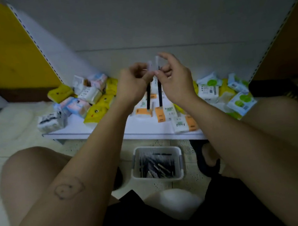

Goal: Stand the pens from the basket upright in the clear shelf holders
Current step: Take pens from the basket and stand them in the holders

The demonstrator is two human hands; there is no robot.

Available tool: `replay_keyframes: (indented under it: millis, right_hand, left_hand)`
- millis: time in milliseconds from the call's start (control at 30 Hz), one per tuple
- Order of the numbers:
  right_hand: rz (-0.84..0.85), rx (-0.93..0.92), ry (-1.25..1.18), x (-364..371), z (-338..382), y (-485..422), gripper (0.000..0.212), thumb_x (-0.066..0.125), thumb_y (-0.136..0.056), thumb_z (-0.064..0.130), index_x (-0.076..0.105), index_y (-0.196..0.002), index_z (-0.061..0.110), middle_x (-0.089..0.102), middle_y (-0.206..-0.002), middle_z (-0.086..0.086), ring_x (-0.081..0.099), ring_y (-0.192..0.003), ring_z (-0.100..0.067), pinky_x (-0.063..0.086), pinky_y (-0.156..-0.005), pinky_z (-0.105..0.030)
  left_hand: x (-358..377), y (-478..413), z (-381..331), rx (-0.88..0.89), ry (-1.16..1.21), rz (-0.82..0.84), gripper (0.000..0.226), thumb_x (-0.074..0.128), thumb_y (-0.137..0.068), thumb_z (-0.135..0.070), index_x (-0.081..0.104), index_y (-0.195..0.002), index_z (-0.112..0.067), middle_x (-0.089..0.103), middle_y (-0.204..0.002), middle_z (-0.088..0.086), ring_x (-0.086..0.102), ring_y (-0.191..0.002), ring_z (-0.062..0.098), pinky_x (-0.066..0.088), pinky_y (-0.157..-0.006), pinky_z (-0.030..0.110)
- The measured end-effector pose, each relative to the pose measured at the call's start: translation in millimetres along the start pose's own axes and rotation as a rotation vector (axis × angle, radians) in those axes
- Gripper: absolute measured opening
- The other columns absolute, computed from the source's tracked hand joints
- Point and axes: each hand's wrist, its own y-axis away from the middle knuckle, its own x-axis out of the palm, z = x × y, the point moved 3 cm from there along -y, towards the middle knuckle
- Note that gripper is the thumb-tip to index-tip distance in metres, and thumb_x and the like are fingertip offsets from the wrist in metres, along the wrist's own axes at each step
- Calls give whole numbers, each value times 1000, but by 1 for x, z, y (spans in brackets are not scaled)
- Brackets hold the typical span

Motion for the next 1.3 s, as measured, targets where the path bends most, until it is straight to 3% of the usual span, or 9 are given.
replay_keyframes:
  millis: [133,300,400,500,600,1000,1167,1300]
  right_hand:
    - [-41,-79,-22,-26,39,-12,47,64,-90,14,53,-134,21,51,-70,15,52,-61,14,42,-67,-6]
    - [-71,-178,-14,-68,90,-22,45,65,-89,12,54,-132,21,49,-77,15,51,-57,11,44,-66,-11]
    - [-106,-258,0,-97,124,-28,42,65,-89,13,54,-129,23,52,-80,15,54,-61,8,48,-69,-18]
    - [-130,-323,26,-125,155,-36,37,64,-91,16,54,-125,24,55,-85,14,57,-65,9,46,-61,-7]
    - [-144,-388,46,-147,182,-45,36,64,-91,15,54,-124,25,55,-87,13,56,-66,12,45,-59,-4]
    - [-245,-461,4,-203,236,-119,34,69,-88,18,57,-118,30,62,-93,0,63,-74,-11,55,-68,-18]
    - [-256,-471,35,-214,241,-155,33,66,-90,19,56,-119,33,60,-88,9,61,-69,-2,51,-62,-11]
    - [-260,-461,32,-218,237,-184,34,67,-90,18,56,-118,33,60,-88,9,61,-69,-4,52,-63,-14]
  left_hand:
    - [-6,4,-47,89,14,46,4,63,-92,-14,61,-92,-16,64,-83,4,69,-80,18,56,-77,44]
    - [-7,12,-112,251,-43,56,13,63,-91,-13,63,-87,-26,66,-84,1,70,-83,23,57,-77,48]
    - [-7,16,-155,364,-68,55,19,62,-92,-13,61,-110,-19,68,-94,5,71,-83,18,60,-75,42]
    - [-9,21,-198,480,-54,65,37,61,-93,-12,55,-128,-22,69,-99,6,71,-82,14,60,-71,30]
    - [-9,23,-233,540,-40,91,36,59,-93,-10,56,-127,-21,70,-98,5,71,-81,13,60,-71,29]
    - [-3,-29,-328,730,-103,20,34,65,-89,-15,61,-122,-25,69,-97,-1,69,-86,10,59,-80,34]
    - [3,-57,-355,769,-41,40,33,66,-88,-9,62,-119,-21,71,-92,1,71,-80,13,60,-77,33]
    - [11,-86,-368,779,0,33,29,66,-88,-7,62,-115,-18,70,-91,5,71,-81,14,60,-75,34]
